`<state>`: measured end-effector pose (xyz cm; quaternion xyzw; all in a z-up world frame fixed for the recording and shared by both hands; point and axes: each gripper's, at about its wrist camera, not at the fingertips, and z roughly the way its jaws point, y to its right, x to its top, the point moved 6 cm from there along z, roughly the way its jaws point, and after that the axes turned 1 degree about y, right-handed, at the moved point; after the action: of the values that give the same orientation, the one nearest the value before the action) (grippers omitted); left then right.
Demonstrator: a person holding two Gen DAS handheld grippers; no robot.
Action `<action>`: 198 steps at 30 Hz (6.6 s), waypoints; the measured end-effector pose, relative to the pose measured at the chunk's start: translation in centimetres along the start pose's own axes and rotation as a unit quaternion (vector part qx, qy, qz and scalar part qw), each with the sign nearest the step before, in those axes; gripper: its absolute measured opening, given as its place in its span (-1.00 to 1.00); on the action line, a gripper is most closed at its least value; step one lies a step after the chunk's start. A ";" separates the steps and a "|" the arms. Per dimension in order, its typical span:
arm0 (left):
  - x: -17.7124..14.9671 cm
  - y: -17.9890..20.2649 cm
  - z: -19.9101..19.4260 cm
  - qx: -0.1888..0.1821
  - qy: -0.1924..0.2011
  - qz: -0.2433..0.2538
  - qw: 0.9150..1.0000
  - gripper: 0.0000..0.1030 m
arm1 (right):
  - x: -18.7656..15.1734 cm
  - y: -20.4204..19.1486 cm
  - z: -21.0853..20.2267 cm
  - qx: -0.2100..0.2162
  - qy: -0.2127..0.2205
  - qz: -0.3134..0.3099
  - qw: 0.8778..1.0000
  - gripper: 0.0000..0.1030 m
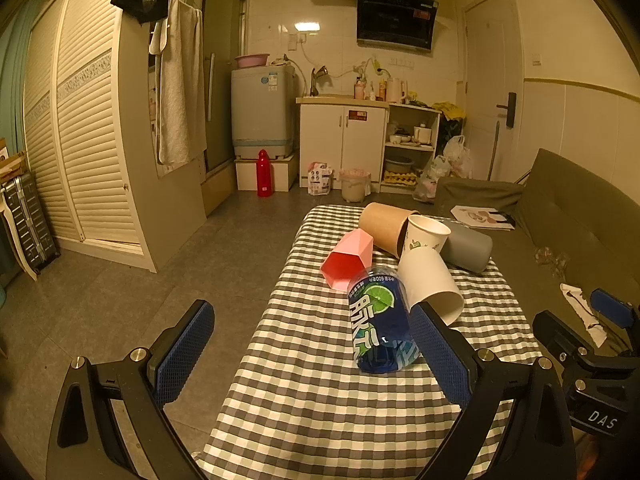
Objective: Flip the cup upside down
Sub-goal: 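Reach the right tool to the white leaf-print paper cup and grasp it, then lift the cup with the right tool and bring it toward the left tool, then close the left tool on the cup while the right tool opens and releases it, then rotate the cup with the left tool and lower it rim-down onto the table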
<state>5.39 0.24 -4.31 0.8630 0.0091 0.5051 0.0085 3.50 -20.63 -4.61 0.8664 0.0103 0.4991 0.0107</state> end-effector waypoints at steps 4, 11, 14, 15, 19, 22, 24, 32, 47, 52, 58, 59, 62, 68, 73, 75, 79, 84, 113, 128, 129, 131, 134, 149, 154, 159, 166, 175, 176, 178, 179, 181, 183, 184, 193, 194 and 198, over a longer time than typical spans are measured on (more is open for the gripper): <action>-0.1 0.0 0.3 0.001 -0.006 0.000 1.000 0.96 | -0.1 -0.1 0.3 0.001 -0.005 0.000 1.000 0.99; 0.4 -0.3 1.9 0.008 -0.026 -0.012 1.000 0.96 | -0.1 -0.1 1.6 0.005 -0.024 0.000 1.000 0.99; 0.9 -0.7 3.0 0.022 -0.034 -0.017 0.999 0.96 | 0.2 0.0 3.4 0.010 -0.046 0.007 0.999 0.99; 1.0 -0.9 3.4 0.024 -0.036 -0.018 0.999 0.96 | 0.4 0.1 4.0 0.010 -0.050 0.006 0.999 0.99; 1.2 -1.5 5.3 0.044 -0.045 -0.017 0.998 0.96 | 1.6 0.1 6.9 0.015 -0.061 0.003 0.998 0.99; 1.1 -2.5 6.9 0.062 -0.055 -0.027 0.996 0.96 | 2.6 0.1 10.0 0.025 -0.077 0.016 0.997 0.99; 0.8 -3.1 7.7 0.073 -0.065 -0.036 0.995 0.96 | 3.2 0.2 12.8 0.024 -0.091 0.025 0.995 0.99; -0.1 -4.3 9.4 0.080 -0.085 -0.054 0.992 0.96 | 5.4 -0.9 21.1 0.026 -0.120 0.011 0.992 0.99; 0.0 -4.2 9.8 0.071 -0.090 -0.056 0.992 0.96 | 6.6 -1.4 26.7 0.016 -0.159 0.029 0.987 0.27; 0.1 -4.1 9.7 0.067 -0.088 -0.059 0.992 0.96 | 8.2 -1.8 24.7 0.015 -0.122 0.008 0.992 0.25; 0.4 -3.5 9.1 0.064 -0.081 -0.048 0.993 0.96 | 11.6 -2.4 19.9 0.030 -0.060 -0.018 0.998 0.24; 0.4 -3.4 8.9 0.064 -0.079 -0.047 0.994 0.96 | 12.3 -2.6 18.5 0.037 -0.051 -0.023 0.998 0.24; 0.6 -3.1 8.3 0.063 -0.074 -0.041 0.994 0.96 | 13.0 -3.1 14.7 0.059 -0.039 -0.025 0.997 0.24; 0.4 -3.2 6.9 0.067 -0.062 -0.028 0.995 0.96 | 9.9 -3.4 7.2 0.091 -0.038 -0.012 0.995 0.25; 0.2 -3.4 5.9 0.060 -0.062 -0.040 0.995 0.96 | 2.9 -3.7 3.7 0.098 -0.081 -0.009 0.992 0.25; 0.1 -3.2 5.4 0.058 -0.061 -0.037 0.996 0.96 | 0.5 -3.8 3.4 0.107 -0.111 -0.003 0.988 0.24; -0.3 -2.8 4.4 0.057 -0.062 -0.023 0.996 0.96 | -3.1 -4.4 2.5 0.126 -0.160 0.013 0.979 0.25; -0.9 -2.6 3.9 0.055 -0.068 -0.013 0.996 0.96 | -5.9 -6.0 1.4 0.181 -0.231 0.039 0.955 0.24; -2.4 2.0 3.2 -0.003 -0.088 0.007 0.996 0.96 | -1.0 3.0 2.7 0.043 -0.103 0.077 0.991 0.73; -9.3 10.9 2.2 -0.085 -0.145 0.050 0.984 0.96 | -3.2 8.4 2.8 -0.015 -0.114 0.103 0.988 0.73; -9.6 11.1 2.3 -0.085 -0.146 0.052 0.984 0.96 | -3.2 8.6 2.9 -0.014 -0.115 0.107 0.987 0.73; -10.2 11.4 2.4 -0.088 -0.150 0.056 0.983 0.96 | -3.3 8.9 3.0 -0.013 -0.117 0.114 0.986 0.73; -10.8 11.4 2.7 -0.087 -0.149 0.053 0.984 0.93 | -3.4 9.1 3.0 -0.013 -0.118 0.116 0.986 0.73; -10.3 11.4 1.9 -0.116 -0.146 0.065 0.980 0.09 | -2.9 8.5 2.9 -0.002 -0.116 0.119 0.986 0.73; -9.0 11.1 1.2 -0.115 -0.160 0.069 0.978 0.09 | -3.0 8.6 2.8 -0.003 -0.120 0.123 0.985 0.73; -9.0 10.8 0.1 -0.124 -0.194 0.086 0.969 0.09 | -2.5 8.4 2.9 0.006 -0.119 0.134 0.984 0.73; -11.0 9.7 -1.7 -0.121 -0.325 0.152 0.926 0.09 | -1.9 7.9 3.2 0.022 -0.117 0.144 0.982 0.73; -9.8 10.1 -2.4 -0.125 -0.433 0.227 0.863 0.09 | -1.8 8.8 3.7 0.030 -0.122 0.181 0.976 0.73; -9.6 10.5 -2.2 -0.121 -0.430 0.241 0.862 0.09 | -1.7 8.9 3.6 0.033 -0.120 0.185 0.975 0.73; -9.0 11.3 -1.4 -0.119 -0.418 0.258 0.863 0.09 | -1.6 9.1 3.4 0.034 -0.117 0.187 0.975 0.73; -9.0 11.8 -1.0 -0.120 -0.413 0.263 0.864 0.09 | -1.5 9.3 3.3 0.033 -0.116 0.188 0.975 0.73; -8.9 12.3 -0.1 -0.120 -0.416 0.259 0.863 0.09 | -1.5 9.7 3.0 0.034 -0.114 0.196 0.973 0.73; -8.8 12.7 0.9 -0.123 -0.428 0.244 0.862 0.09 | -1.5 10.4 2.7 0.033 -0.112 0.206 0.972 0.73; -8.6 12.8 1.2 -0.121 -0.432 0.242 0.860 0.09 | -1.5 10.7 2.6 0.032 -0.111 0.210 0.971 0.73; -8.2 13.4 3.4 -0.099 -0.474 0.278 0.830 0.09 | -1.1 12.2 2.3 0.030 -0.105 0.230 0.967 0.73; -8.1 13.6 3.7 -0.098 -0.477 0.279 0.828 0.09 | -1.0 12.2 2.3 0.031 -0.105 0.230 0.967 0.73; -7.5 14.5 5.0 -0.095 -0.470 0.298 0.825 0.11 | -1.0 12.6 2.1 0.030 -0.102 0.235 0.966 0.73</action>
<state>6.16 -14.42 -12.89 0.9516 -0.3016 0.0142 -0.0573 4.93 -33.26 -6.16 0.8909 -0.1798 0.3957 -0.1322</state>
